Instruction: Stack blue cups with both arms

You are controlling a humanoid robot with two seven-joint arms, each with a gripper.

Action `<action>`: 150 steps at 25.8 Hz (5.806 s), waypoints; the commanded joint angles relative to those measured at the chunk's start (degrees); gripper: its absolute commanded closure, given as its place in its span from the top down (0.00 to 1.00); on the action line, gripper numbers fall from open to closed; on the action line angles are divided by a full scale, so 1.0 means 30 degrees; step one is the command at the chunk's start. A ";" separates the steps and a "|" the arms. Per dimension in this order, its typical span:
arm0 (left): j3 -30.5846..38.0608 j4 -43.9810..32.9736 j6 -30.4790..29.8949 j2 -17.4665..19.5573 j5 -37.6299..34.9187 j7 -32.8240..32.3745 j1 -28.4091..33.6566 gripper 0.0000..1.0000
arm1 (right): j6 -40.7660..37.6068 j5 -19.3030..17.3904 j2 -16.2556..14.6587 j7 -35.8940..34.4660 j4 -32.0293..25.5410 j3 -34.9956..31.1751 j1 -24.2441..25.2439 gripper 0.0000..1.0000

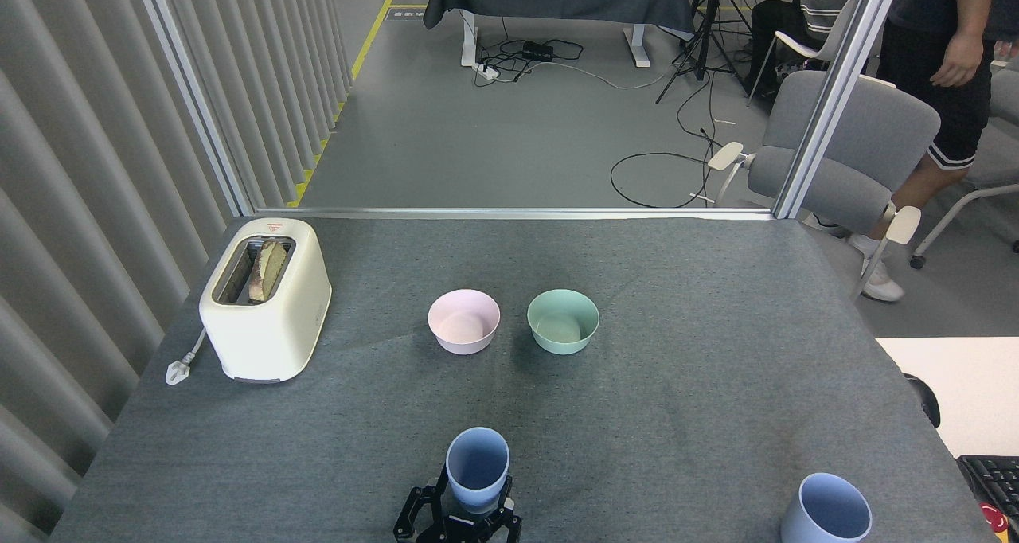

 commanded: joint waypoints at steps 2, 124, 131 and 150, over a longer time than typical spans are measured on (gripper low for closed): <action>0.0027 0.0097 0.0009 0.0052 0.0137 0.0102 -0.0048 0.77 | -0.0029 0.0000 0.0000 0.0001 0.0000 0.0000 -0.0043 1.00; 0.4686 -0.6612 0.0214 0.2630 0.0313 0.0072 0.7365 1.00 | 0.2930 0.2812 0.2754 0.4395 0.4307 0.8261 -1.2758 0.68; 0.4686 -0.6583 0.0214 0.2630 0.0342 0.0072 0.7335 1.00 | 0.2491 0.3808 0.3399 0.4395 0.3369 0.9433 -1.1557 0.68; 0.4686 -0.6554 0.0185 0.2630 0.0342 0.0072 0.7335 1.00 | 0.2491 0.3779 0.3604 0.5186 0.3838 0.9550 -1.0678 0.68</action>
